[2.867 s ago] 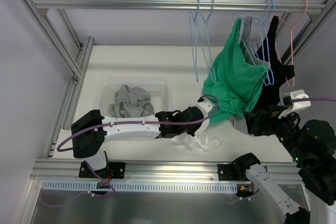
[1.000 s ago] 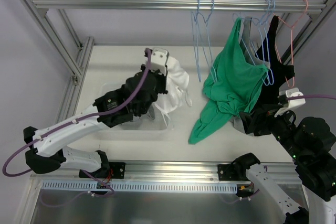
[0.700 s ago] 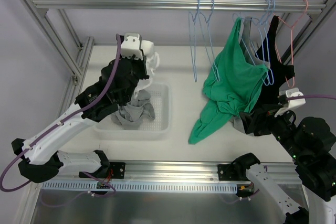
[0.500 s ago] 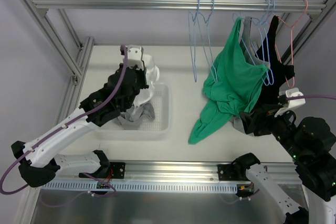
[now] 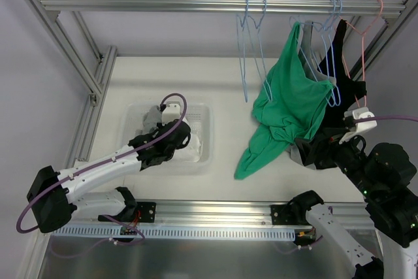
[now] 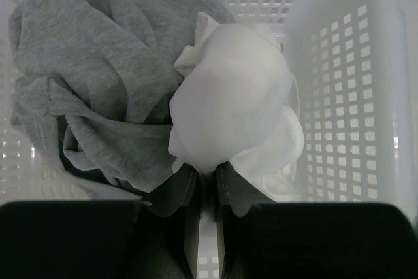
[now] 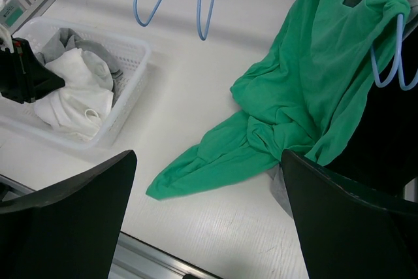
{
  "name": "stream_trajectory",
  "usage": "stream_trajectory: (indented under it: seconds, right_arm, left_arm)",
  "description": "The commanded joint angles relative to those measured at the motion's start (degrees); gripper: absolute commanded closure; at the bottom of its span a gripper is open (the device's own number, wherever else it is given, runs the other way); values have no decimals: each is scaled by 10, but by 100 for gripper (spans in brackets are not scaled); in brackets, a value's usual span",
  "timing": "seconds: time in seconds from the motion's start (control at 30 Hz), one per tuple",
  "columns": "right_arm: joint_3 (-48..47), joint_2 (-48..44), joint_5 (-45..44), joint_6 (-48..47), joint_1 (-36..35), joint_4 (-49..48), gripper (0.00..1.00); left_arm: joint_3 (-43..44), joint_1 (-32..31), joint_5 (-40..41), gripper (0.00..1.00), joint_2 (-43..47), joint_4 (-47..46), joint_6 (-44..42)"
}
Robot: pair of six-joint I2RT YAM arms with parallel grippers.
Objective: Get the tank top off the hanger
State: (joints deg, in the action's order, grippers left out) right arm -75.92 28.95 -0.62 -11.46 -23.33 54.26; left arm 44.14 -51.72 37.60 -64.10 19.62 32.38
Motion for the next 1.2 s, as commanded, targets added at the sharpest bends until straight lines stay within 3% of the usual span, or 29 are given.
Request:
stream_trajectory:
  seconds: [0.0,0.27,0.53,0.67,0.77,0.9,1.03,1.1,1.13,1.17]
  right_arm:
    - [5,10,24,1,2,-35,1]
    - [14,5,25,1,3,-38,0]
    - [38,15,39,1,3,-45,1]
    - [46,15,47,4,2,-51,0]
    - [48,12,48,4,2,-52,0]
    - [46,12,46,1,2,-51,0]
    - [43,16,43,-2,3,-52,1]
    - [46,23,42,-3,2,-55,0]
    - [46,25,41,-2,3,-55,0]
    - [47,29,37,-1,2,-59,0]
  left_arm:
    - [-2,17,-2,100,16,-18,58]
    - [12,34,-22,100,8,-18,50]
    - [49,44,-141,94,-102,-18,-11]
    - [57,44,-169,90,-103,-18,-21]
    - [56,44,-163,77,-78,-13,-21]
    - [61,44,-127,41,-15,10,-10]
    - [90,45,-82,22,55,26,-32]
    - [139,69,-80,15,47,52,-45]
    - [176,83,-89,2,39,61,-51]
    - [195,115,-103,1,30,78,-59]
